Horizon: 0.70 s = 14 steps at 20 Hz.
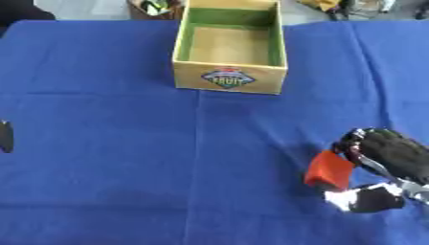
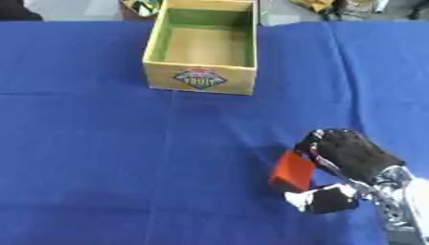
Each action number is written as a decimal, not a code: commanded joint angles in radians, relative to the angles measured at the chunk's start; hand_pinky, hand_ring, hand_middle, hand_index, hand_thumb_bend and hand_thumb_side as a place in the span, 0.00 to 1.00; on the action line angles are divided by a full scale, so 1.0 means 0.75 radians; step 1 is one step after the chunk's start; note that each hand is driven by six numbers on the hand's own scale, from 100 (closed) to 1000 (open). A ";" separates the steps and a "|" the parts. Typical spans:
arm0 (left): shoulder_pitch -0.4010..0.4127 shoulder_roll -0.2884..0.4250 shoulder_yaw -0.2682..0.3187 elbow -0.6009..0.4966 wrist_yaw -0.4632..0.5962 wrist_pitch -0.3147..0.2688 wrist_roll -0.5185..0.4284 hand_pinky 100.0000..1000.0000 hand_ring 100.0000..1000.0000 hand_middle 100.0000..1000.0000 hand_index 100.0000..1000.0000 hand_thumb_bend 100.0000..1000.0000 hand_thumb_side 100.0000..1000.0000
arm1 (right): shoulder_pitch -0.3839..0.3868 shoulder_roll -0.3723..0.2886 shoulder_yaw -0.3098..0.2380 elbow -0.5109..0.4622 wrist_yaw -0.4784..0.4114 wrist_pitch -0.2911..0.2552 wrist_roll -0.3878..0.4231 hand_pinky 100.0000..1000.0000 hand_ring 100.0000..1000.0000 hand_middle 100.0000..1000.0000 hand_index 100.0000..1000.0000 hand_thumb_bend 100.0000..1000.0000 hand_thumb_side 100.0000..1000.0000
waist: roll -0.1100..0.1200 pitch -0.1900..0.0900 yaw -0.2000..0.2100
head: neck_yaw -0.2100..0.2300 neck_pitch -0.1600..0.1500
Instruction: Pick up objects on the table and place them in the box.
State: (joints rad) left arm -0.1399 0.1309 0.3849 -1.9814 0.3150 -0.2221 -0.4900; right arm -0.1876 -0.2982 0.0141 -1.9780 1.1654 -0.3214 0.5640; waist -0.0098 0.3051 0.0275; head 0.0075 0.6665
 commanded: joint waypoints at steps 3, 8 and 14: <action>-0.004 0.028 -0.008 -0.025 -0.004 0.002 -0.004 0.15 0.24 0.36 0.70 0.00 1.00 | -0.027 -0.141 -0.051 -0.029 -0.086 0.029 -0.161 0.38 0.42 0.24 0.19 0.00 0.44 | -0.007 -0.024 0.002 | -0.002 -0.009; -0.003 0.033 -0.011 -0.025 -0.002 0.003 -0.005 0.15 0.24 0.36 0.70 0.00 1.00 | -0.059 -0.318 -0.096 -0.029 -0.194 0.051 -0.335 0.36 0.41 0.22 0.15 0.00 0.41 | -0.015 -0.026 0.017 | -0.007 -0.019; -0.002 0.036 -0.020 -0.025 0.003 -0.002 -0.016 0.15 0.24 0.36 0.70 0.00 1.00 | -0.123 -0.577 -0.129 -0.029 -0.372 0.117 -0.438 0.32 0.38 0.18 0.10 0.00 0.33 | -0.025 -0.020 0.067 | -0.056 -0.033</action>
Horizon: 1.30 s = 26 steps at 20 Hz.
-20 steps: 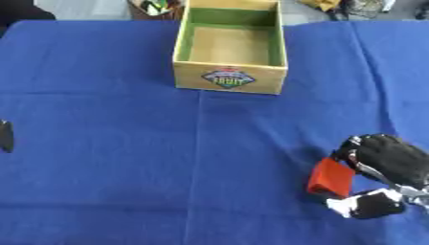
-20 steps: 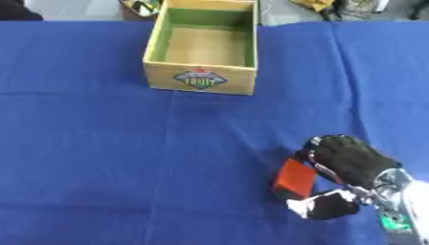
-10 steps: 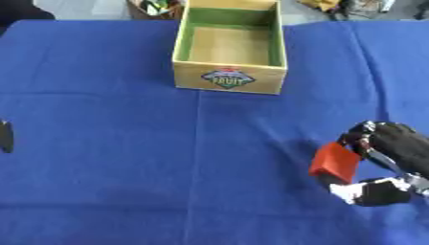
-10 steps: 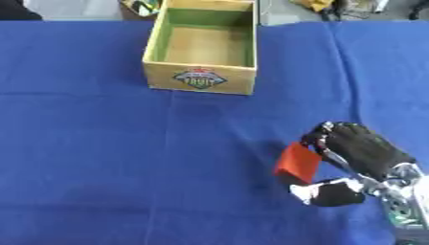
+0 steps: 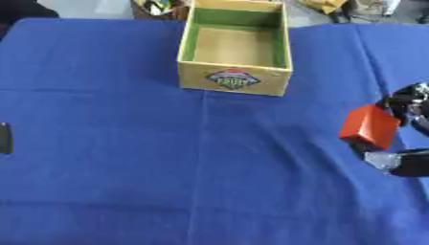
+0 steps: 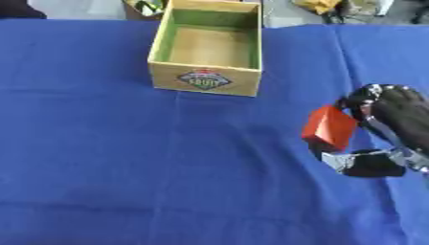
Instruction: Pick up objects on the table and place them in the box.
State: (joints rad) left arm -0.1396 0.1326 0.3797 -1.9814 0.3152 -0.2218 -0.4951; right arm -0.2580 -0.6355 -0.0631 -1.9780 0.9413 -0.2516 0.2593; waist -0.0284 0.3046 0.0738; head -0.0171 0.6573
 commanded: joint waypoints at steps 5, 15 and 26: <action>-0.007 0.034 -0.022 -0.025 0.005 -0.009 -0.024 0.15 0.24 0.36 0.70 0.00 1.00 | -0.103 -0.285 -0.045 -0.029 -0.241 0.113 -0.067 0.31 0.37 0.16 0.08 0.00 0.32 | -0.008 -0.002 0.052 | -0.086 -0.043; -0.018 0.036 -0.036 -0.025 0.001 -0.029 -0.054 0.14 0.23 0.36 0.70 0.00 1.00 | -0.260 -0.493 -0.051 0.089 -0.556 0.315 -0.250 0.29 0.34 0.14 0.07 0.00 0.26 | -0.041 0.046 0.163 | -0.221 -0.097; -0.025 0.041 -0.038 -0.025 -0.009 -0.077 -0.071 0.14 0.23 0.36 0.70 0.00 1.00 | -0.397 -0.588 0.003 0.424 -0.755 0.239 -0.529 0.28 0.30 0.10 0.06 0.00 0.12 | -0.089 0.105 0.313 | -0.371 -0.163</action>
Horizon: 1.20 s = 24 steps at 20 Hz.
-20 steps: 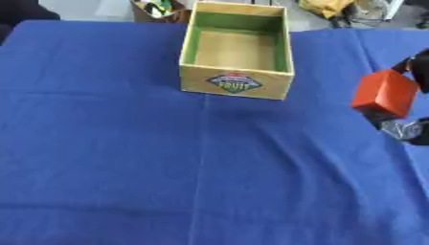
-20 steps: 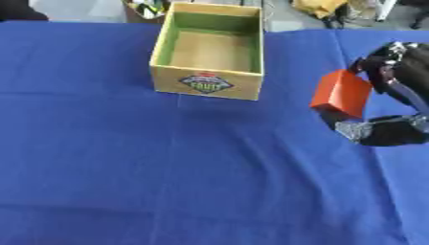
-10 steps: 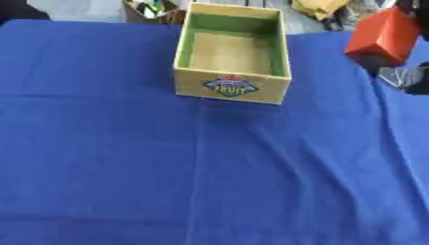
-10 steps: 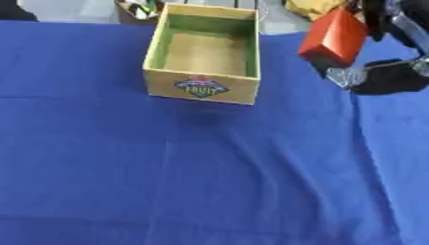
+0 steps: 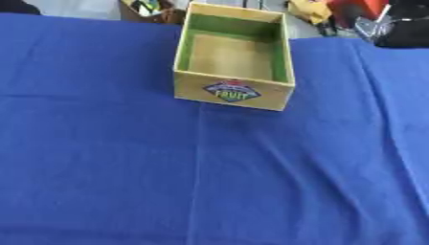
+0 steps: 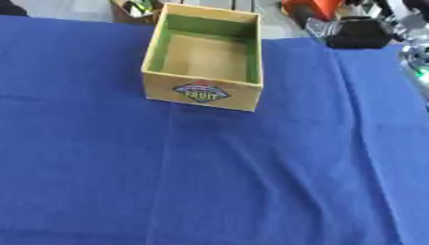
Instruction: Pick up objects on the table and place them in the box.
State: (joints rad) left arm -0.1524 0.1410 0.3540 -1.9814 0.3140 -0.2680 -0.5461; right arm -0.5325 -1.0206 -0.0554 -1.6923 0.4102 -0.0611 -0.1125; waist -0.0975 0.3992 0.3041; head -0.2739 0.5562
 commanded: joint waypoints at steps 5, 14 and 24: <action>-0.009 0.027 -0.009 -0.025 -0.013 -0.044 -0.013 0.13 0.22 0.36 0.70 0.00 1.00 | -0.103 -0.093 0.016 0.123 -0.149 -0.032 -0.064 0.28 0.29 0.08 0.06 0.00 0.08 | -0.009 0.015 0.072 | -0.105 -0.064; -0.019 0.019 -0.016 -0.025 -0.011 -0.100 -0.030 0.13 0.22 0.36 0.70 0.00 1.00 | -0.195 -0.083 0.082 0.275 -0.159 -0.052 -0.174 0.26 0.28 0.06 0.06 0.00 0.08 | -0.037 0.075 0.205 | -0.270 -0.132; -0.027 -0.001 -0.019 -0.025 -0.045 -0.110 -0.044 0.12 0.22 0.36 0.70 0.00 1.00 | -0.215 -0.097 0.115 0.380 0.094 -0.108 -0.262 0.25 0.30 0.08 0.07 0.00 0.22 | -0.071 0.121 0.241 | -0.301 -0.180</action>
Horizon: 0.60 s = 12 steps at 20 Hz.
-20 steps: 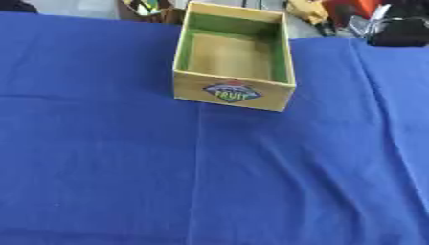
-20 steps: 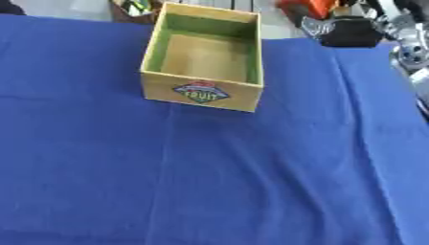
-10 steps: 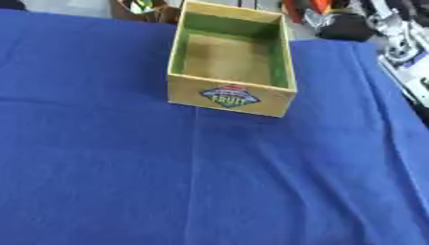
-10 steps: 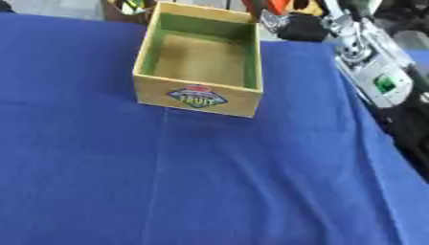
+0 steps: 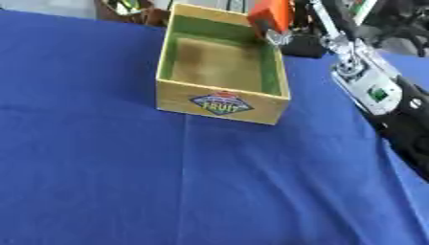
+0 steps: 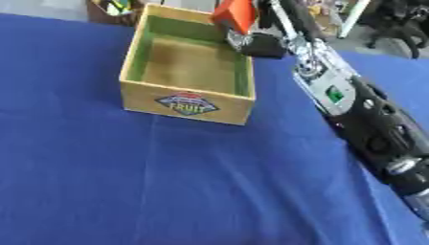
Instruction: Pick up objects on the table and place them in the box.
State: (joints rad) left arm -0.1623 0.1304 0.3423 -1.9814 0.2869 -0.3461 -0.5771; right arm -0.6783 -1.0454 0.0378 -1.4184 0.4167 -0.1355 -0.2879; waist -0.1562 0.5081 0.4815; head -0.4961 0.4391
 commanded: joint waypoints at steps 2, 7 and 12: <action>-0.019 0.011 -0.005 -0.025 -0.009 -0.009 -0.004 0.12 0.22 0.36 0.70 0.00 1.00 | -0.016 -0.061 -0.006 0.046 0.148 -0.013 -0.043 0.25 0.30 0.08 0.07 0.00 0.23 | 0.003 -0.015 0.020 | -0.016 -0.034; -0.005 -0.006 -0.002 -0.025 -0.022 -0.022 -0.007 0.12 0.21 0.36 0.70 0.00 1.00 | -0.019 -0.053 0.003 0.101 0.245 -0.048 -0.052 0.27 0.33 0.10 0.08 0.00 0.30 | -0.005 0.003 0.056 | -0.041 -0.047; 0.000 -0.012 -0.002 -0.025 -0.039 -0.026 -0.006 0.12 0.21 0.36 0.70 0.00 1.00 | -0.037 -0.047 0.003 0.103 0.340 -0.083 -0.045 0.44 0.52 0.42 0.62 0.21 0.92 | -0.009 0.010 0.055 | -0.038 -0.047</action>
State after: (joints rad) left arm -0.1662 0.1123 0.3418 -1.9814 0.2600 -0.3606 -0.5808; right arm -0.6904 -1.0447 0.0509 -1.3336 0.6490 -0.1891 -0.3211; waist -0.1691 0.5372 0.5236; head -0.5221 0.4168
